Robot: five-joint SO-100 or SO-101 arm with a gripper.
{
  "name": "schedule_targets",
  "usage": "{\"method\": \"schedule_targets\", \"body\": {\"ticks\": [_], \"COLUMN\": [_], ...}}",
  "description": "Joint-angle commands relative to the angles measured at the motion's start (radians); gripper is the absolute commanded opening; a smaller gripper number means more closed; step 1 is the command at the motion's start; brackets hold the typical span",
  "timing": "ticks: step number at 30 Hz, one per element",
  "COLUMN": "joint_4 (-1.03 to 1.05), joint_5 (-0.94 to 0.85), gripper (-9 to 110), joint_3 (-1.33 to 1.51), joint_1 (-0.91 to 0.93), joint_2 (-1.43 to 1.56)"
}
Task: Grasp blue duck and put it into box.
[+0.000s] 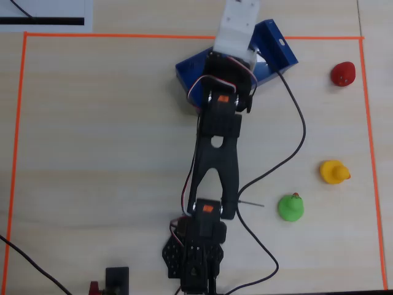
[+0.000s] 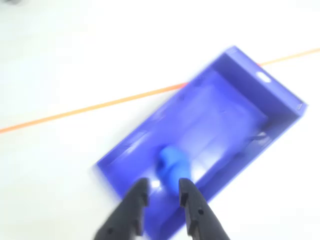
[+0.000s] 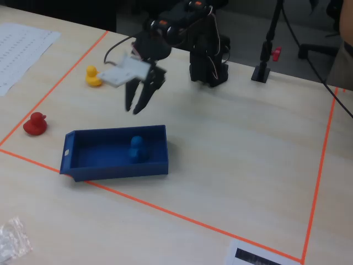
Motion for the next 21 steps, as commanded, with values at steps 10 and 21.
{"method": "schedule_targets", "body": {"ticks": [10,21], "joint_4": [0.281,0.437], "joint_5": [-0.106,-0.153], "gripper": [0,0], "joint_3": [1.233,1.54], "joint_1": [-0.156,-0.153], "joint_2": [1.262,1.582]}}
